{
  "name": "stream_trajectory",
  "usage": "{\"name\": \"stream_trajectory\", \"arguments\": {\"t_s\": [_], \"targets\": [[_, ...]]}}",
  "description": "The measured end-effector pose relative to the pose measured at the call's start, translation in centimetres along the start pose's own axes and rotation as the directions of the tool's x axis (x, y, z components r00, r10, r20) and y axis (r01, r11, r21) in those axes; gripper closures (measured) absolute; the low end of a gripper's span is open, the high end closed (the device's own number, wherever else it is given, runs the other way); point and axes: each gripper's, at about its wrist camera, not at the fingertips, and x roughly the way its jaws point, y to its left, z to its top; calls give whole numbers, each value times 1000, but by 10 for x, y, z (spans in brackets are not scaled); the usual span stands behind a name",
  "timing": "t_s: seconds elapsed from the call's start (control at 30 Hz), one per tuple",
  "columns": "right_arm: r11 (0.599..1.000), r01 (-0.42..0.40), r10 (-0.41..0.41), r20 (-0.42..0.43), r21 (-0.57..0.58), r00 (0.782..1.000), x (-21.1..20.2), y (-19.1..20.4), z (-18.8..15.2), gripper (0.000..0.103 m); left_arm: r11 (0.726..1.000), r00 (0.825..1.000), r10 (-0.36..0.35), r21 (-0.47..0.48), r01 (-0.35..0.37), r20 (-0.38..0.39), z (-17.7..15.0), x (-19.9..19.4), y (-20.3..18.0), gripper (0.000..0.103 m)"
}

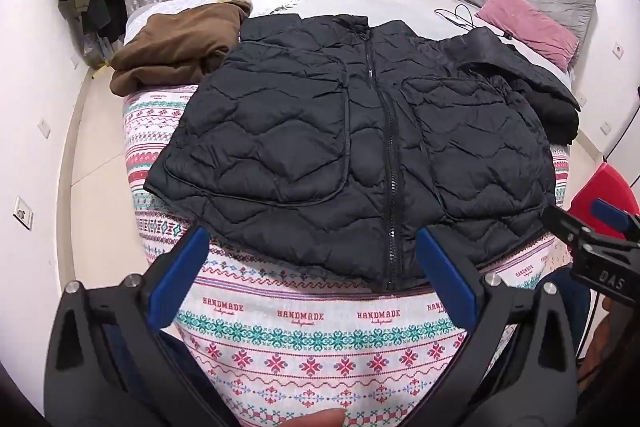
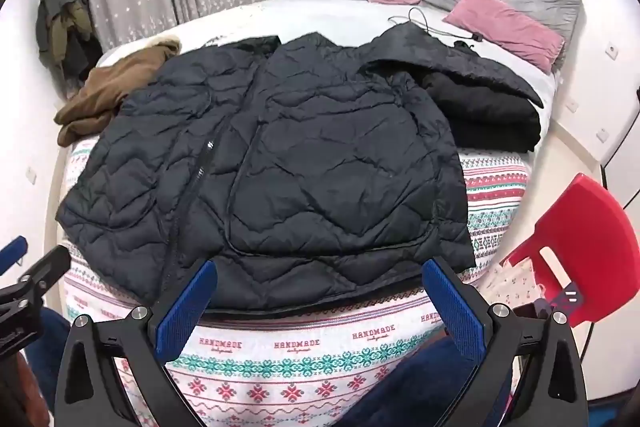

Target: Fold large clothes

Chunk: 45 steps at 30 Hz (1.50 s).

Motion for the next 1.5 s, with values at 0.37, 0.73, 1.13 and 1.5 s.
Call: {"name": "stream_trajectory", "arguments": {"t_s": [0.37, 0.73, 1.13, 1.5], "targets": [[1000, 24, -24, 43, 3, 999, -22, 15, 2, 0, 1000, 1000, -4, -1, 4, 7, 5, 0, -4, 0], [999, 49, -49, 93, 2, 994, -23, 17, 1, 0, 1000, 1000, -3, -5, 3, 24, 6, -2, -2, 0], [996, 90, -86, 117, -30, 989, -24, 29, 0, 0, 1000, 1000, 1, 6, -2, 9, 8, -2, -2, 0], [992, 119, -113, 123, -41, 986, -22, 36, 3, 0, 1000, 1000, 13, 2, -13, 2, 12, 1, 2, 0]]}}
